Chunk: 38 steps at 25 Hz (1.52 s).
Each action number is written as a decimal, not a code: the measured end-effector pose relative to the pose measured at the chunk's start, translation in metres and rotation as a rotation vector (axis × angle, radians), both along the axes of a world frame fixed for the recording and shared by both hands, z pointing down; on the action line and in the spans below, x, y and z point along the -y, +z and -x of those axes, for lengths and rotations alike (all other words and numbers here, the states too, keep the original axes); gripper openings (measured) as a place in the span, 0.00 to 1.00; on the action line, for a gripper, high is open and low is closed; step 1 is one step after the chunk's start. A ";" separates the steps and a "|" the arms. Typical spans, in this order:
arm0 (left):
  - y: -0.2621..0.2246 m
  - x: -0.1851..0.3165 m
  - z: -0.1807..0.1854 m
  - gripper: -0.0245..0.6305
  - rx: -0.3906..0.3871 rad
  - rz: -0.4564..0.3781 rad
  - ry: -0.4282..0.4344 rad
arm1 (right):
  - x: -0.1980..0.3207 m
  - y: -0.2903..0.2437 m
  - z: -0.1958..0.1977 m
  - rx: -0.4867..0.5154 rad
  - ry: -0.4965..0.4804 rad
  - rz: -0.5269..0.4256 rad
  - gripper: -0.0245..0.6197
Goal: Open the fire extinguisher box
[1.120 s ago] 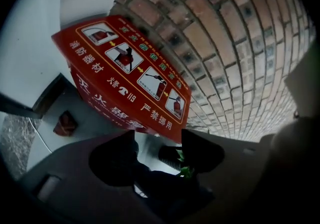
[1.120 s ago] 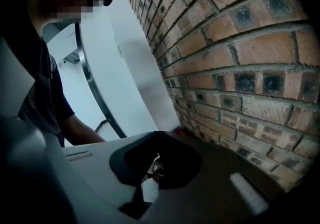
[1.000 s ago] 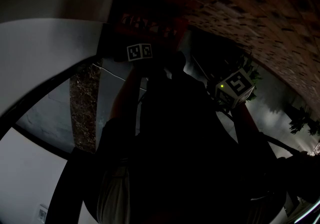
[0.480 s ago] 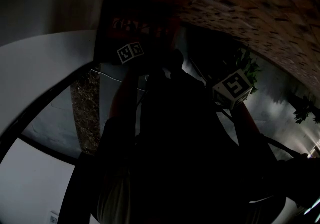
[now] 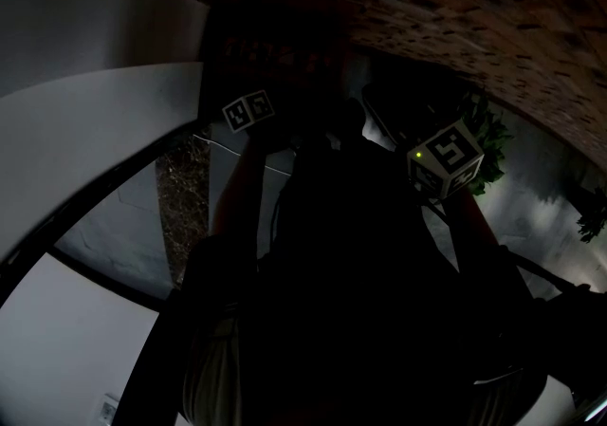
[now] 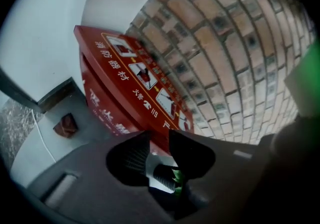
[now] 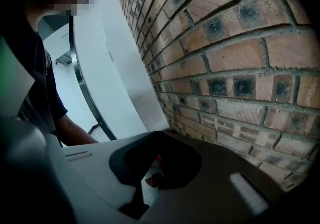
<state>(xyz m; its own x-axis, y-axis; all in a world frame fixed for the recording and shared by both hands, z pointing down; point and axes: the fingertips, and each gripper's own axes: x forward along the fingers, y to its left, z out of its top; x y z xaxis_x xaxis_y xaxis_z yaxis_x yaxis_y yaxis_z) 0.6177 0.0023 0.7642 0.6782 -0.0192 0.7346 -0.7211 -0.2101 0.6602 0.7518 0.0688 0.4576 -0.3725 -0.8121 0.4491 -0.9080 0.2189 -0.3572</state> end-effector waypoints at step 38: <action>-0.132 0.093 -0.113 0.19 -0.002 -0.505 0.341 | -0.015 -0.031 -0.032 0.046 0.133 -0.111 0.04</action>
